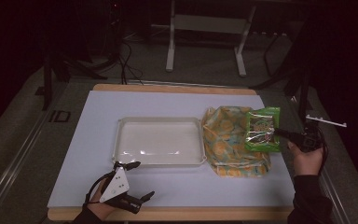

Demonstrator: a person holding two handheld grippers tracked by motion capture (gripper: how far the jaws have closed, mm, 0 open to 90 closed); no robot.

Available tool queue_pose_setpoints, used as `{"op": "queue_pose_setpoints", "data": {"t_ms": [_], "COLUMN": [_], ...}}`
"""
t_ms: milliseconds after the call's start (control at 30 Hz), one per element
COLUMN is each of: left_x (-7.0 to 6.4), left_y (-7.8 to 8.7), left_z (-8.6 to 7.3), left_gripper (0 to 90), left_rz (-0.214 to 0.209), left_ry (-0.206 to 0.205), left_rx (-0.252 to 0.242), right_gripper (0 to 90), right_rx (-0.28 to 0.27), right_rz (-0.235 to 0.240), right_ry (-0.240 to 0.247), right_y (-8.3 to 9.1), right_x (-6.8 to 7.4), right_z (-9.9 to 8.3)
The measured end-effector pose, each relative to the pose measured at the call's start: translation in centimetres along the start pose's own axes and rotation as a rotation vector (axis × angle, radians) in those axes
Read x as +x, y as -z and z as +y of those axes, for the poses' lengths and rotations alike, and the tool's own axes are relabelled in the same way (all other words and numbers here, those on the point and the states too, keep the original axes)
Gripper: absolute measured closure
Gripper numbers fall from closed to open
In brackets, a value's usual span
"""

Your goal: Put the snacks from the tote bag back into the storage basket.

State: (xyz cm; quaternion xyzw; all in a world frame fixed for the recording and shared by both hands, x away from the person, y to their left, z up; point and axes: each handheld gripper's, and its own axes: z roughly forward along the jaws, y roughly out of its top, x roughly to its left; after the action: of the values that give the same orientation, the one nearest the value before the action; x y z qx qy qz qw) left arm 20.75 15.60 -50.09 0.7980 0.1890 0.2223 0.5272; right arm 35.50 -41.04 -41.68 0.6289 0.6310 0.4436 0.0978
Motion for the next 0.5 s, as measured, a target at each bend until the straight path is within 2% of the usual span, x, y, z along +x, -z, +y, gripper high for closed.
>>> {"op": "queue_pose_setpoints", "data": {"t_ms": [233, 500], "left_x": [0.0, 0.0], "left_y": [-0.1, 0.0], "left_z": [0.0, 0.0], "left_gripper": [1.3, 1.3], "left_rz": [0.001, -0.001], "left_ry": [-0.004, 0.001], "left_rx": [-0.002, 0.002], "right_gripper": [89.1, 89.1], "right_rx": [-0.024, -0.045], "right_rz": [-0.001, 0.024], "right_ry": [-0.008, 0.006], "right_y": [1.0, 1.8], "right_x": [0.1, 1.4], "right_z": [0.1, 0.8]}}
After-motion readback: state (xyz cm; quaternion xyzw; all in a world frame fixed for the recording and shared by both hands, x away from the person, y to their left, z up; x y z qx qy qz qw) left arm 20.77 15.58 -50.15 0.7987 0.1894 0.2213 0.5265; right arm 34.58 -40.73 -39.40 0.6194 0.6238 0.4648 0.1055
